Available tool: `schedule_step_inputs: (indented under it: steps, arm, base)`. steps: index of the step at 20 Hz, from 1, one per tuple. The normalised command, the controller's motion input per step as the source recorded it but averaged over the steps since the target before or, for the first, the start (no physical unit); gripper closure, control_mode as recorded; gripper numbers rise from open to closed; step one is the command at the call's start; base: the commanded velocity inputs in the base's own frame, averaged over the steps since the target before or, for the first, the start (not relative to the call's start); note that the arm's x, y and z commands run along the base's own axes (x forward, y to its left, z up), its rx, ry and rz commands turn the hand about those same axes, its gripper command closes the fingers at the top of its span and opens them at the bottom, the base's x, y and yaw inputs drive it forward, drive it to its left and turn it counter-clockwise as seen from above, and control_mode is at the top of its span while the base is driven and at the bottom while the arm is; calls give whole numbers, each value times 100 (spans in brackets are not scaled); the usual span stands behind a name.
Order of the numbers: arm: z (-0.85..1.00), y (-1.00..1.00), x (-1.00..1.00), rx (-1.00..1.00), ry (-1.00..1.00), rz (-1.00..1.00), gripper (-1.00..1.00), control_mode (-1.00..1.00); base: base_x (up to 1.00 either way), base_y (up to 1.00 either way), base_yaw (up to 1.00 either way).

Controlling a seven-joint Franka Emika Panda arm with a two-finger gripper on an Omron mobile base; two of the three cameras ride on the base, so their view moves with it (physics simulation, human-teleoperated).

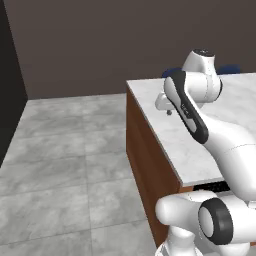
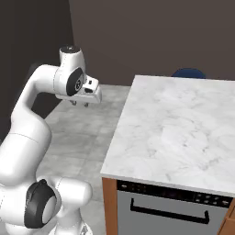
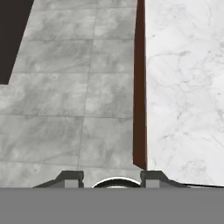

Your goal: Open the dishwasher door and pull out the top rack.

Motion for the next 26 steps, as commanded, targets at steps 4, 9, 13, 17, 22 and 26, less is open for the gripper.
schedule_step_inputs:
  steps: [4,9,13,17,22,26]
  arm:
    - [0,0,-1,0,0,0,-100,100]
    - [0,0,0,0,0,0,-100,100]
    - [0,0,0,0,0,0,-100,100]
    - [0,0,0,0,0,0,-100,100]
    - [0,0,0,0,0,0,-100,100]
    - [0,0,0,0,0,0,-100,100]
  base:
    - [0,0,-3]
    - [0,-1,-34]
    - [0,-8,-44]
    - [-1,-9,-44]
    - [-6,-10,-41]
    - [-8,-8,-40]
